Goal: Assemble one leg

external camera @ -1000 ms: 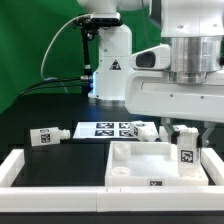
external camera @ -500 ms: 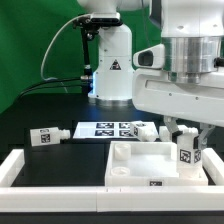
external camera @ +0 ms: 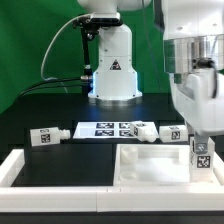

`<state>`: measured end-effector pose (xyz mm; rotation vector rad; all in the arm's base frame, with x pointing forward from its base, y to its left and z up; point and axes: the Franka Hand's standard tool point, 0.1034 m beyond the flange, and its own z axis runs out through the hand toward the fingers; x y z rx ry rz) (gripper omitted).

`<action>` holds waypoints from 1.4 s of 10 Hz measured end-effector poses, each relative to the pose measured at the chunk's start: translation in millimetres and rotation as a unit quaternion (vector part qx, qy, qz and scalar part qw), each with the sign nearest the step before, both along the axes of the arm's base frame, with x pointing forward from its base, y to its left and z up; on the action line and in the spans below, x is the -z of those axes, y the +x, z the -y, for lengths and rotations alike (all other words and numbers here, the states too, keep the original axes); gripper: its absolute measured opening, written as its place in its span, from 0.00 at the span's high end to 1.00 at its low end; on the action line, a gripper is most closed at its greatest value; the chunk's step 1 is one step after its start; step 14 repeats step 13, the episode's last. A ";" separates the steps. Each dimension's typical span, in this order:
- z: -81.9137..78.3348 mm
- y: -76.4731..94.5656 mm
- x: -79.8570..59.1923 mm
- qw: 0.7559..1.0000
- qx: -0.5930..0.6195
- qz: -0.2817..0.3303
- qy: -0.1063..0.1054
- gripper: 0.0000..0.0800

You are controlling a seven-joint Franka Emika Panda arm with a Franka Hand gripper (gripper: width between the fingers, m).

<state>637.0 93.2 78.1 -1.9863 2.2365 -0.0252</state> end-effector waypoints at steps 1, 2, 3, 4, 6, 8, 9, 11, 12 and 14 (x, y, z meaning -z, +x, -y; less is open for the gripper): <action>-1.2 0.3 0.1 0.999 0.032 0.000 0.010 0.64; -2.3 -0.1 0.1 0.997 0.070 -0.005 0.017 0.64; -3.4 -0.5 0.1 0.996 0.092 -0.008 0.020 0.64; -3.9 -0.7 0.1 0.993 0.116 -0.010 0.023 0.64; -4.1 -0.9 0.1 0.989 0.147 -0.012 0.025 0.64; -3.9 -1.2 0.5 0.989 0.143 -0.012 0.024 0.62; -4.8 -1.2 -0.2 0.990 0.139 -0.012 0.024 0.37; -15.0 3.5 -19.7 0.992 0.124 0.001 0.031 0.21; -19.7 6.5 -33.7 0.992 0.118 0.011 0.036 0.19; -20.6 7.6 -38.4 0.993 0.113 0.014 0.038 0.19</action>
Offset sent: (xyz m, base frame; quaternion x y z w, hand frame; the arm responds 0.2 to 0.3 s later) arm 0.0033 0.0078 0.0006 0.0042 -0.0116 0.2291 0.9733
